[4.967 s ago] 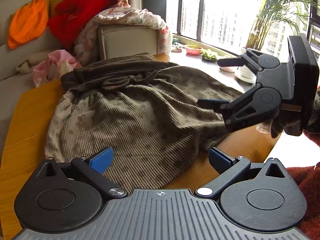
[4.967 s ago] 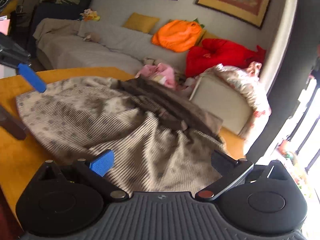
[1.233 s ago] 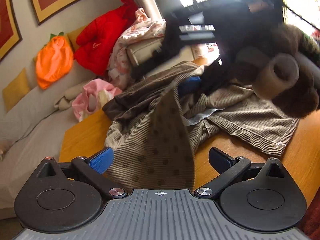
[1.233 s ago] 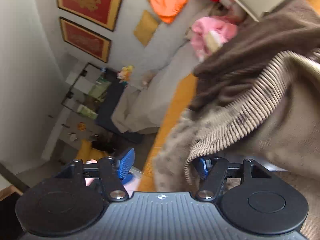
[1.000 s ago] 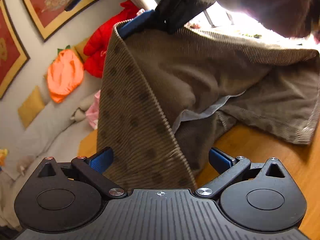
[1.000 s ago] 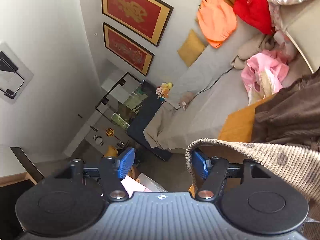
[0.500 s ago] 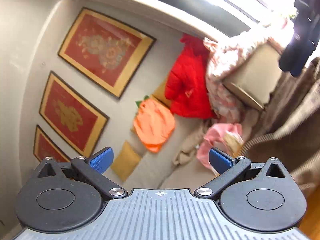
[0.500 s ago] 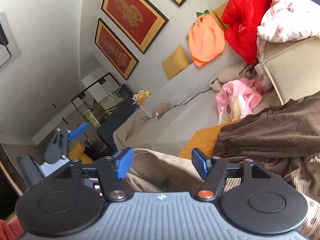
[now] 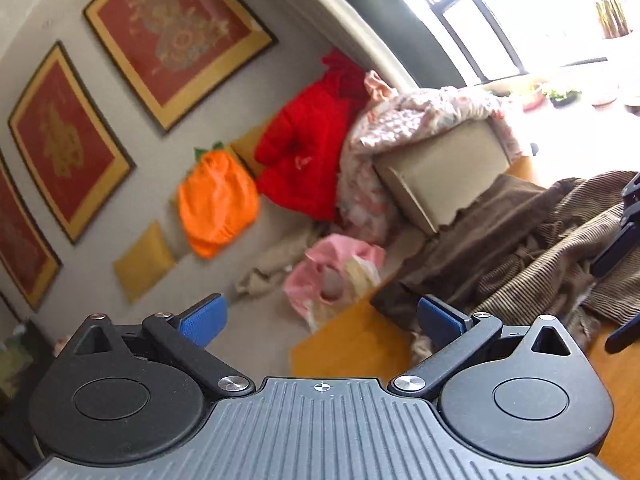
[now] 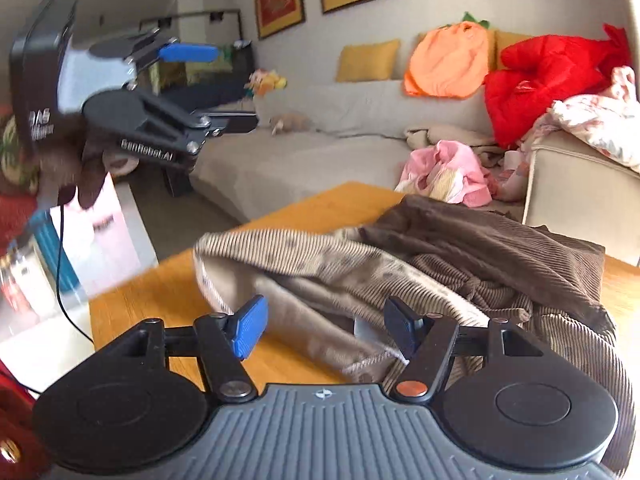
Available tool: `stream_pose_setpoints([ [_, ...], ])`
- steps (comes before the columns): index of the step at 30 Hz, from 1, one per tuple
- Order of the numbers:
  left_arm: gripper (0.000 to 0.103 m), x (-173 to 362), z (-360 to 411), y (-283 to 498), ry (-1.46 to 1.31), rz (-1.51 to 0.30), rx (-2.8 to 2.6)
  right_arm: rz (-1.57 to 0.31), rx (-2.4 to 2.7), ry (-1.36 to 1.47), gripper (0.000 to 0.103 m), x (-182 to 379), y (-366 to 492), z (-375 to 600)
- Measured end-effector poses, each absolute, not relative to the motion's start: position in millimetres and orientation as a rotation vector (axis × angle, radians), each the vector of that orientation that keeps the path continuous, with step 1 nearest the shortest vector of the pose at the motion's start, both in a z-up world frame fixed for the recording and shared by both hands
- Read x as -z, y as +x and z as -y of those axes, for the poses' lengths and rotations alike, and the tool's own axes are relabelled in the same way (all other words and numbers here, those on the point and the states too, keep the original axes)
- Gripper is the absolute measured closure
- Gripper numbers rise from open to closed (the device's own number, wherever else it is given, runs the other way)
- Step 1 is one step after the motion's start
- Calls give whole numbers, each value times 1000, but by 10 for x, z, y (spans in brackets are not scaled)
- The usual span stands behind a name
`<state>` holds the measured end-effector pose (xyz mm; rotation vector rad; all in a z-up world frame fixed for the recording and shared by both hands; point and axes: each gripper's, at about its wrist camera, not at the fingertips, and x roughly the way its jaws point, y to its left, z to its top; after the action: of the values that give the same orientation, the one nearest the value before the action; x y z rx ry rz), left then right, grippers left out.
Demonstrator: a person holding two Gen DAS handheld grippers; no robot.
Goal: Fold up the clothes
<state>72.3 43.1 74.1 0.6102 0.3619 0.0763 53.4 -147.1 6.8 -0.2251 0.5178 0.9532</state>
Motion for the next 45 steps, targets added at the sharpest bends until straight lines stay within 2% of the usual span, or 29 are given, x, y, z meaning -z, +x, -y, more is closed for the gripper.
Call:
stream_pose_setpoints([
  [3,0,-650,-669,660,398,-476,1,-543,-1001,-305,37,49,450,1225],
  [6,0,-548,-935,511,15,-631,164,-546,-1022,-345,37,69,415,1067],
  [8,0,-366,-928,425,-64,-686,195,-552,-1016,-346,37,60,428,1067],
  [11,0,-89,-781,395,18,-706,127,-562,-978,-313,37,52,438,1220],
  [13,3,51,-762,472,-26,-737,149,-566,-943,-276,37,45,432,1390],
  [14,16,87,-762,538,-36,-746,154,-566,-921,-253,37,39,418,1498],
  [15,38,123,-762,605,-46,-756,159,-563,-898,-226,37,25,402,1614],
  [19,63,214,-756,866,-130,-802,216,-543,-810,-80,37,-25,357,2071],
  [21,87,206,-729,956,-195,-835,273,-535,-765,-12,37,-35,350,2257],
  [23,94,39,-754,1009,-314,-832,340,-524,-728,25,37,-52,351,2394],
  [25,95,-307,-830,953,-425,-748,418,-509,-705,43,37,-83,352,2487],
  [28,95,-864,-925,724,-427,-558,452,-492,-693,65,37,-122,383,2544],
  [31,91,-1065,-922,535,-322,-486,383,-502,-720,54,37,-108,394,2431],
  [33,79,-990,-907,492,-259,-514,309,-536,-773,57,37,-73,400,2274],
  [37,69,-690,-1053,469,-225,-580,192,-651,-950,141,42,46,517,1810],
  [38,62,-631,-1109,463,-228,-589,172,-666,-969,142,42,82,564,1659],
  [39,51,-602,-1169,454,-233,-590,161,-675,-975,139,42,119,617,1512],
  [40,45,-589,-1216,419,-224,-581,154,-686,-973,143,42,153,688,1385],
  [42,24,-564,-1308,349,-205,-563,140,-721,-977,176,42,237,880,1153],
  [43,18,-541,-1322,315,-188,-562,152,-742,-989,194,45,279,968,1058],
  [44,9,-518,-1333,281,-171,-562,165,-768,-1004,212,58,317,1050,967],
  [45,6,-477,-1324,254,-154,-575,184,-793,-1020,230,70,355,1132,877],
])
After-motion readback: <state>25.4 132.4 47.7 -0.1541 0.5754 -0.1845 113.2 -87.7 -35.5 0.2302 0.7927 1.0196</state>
